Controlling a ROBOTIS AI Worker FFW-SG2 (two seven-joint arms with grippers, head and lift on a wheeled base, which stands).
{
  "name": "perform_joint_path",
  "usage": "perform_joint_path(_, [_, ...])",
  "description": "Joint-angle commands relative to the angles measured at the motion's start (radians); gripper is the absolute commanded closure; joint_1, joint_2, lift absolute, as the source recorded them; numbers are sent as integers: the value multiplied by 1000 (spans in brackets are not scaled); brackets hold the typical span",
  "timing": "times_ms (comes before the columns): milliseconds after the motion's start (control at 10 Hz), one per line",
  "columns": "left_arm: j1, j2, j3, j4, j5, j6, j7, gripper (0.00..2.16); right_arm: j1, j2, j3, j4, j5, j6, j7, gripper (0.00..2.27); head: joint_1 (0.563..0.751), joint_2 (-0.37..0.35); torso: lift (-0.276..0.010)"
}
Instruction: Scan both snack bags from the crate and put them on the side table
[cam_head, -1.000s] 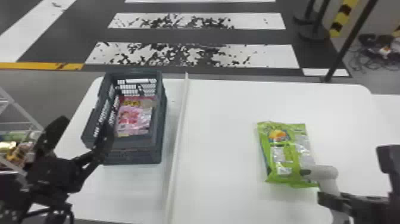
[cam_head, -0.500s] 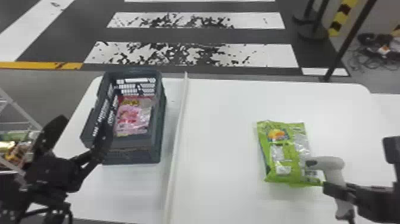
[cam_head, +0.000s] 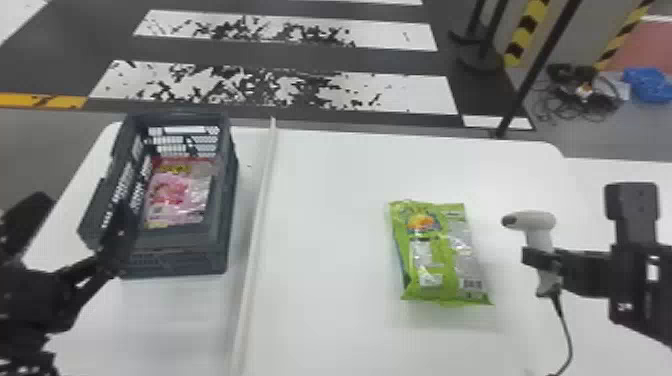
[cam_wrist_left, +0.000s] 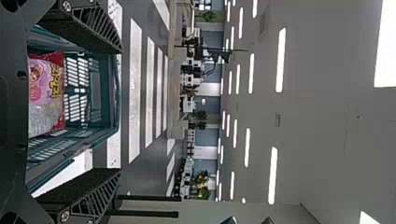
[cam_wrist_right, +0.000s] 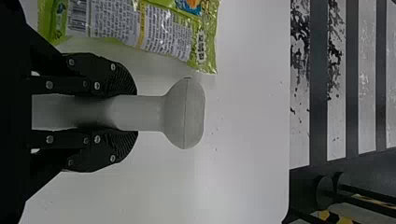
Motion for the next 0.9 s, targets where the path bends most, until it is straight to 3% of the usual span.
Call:
perform_joint_path(0, [2, -2, 1, -5, 0, 0, 0, 97, -44, -30, 13, 100, 5, -69, -4, 2246, 695, -93, -87])
perform_joint_path(400, [5, -3, 6, -13, -2, 3, -2, 97, -145, -56, 84, 332, 51, -222, -17, 2246, 695, -128, -87])
perform_joint_path(800, [8, -2, 9, -19, 0, 6, 0, 97, -193, -62, 128, 435, 83, -262, -30, 2246, 695, -129, -87])
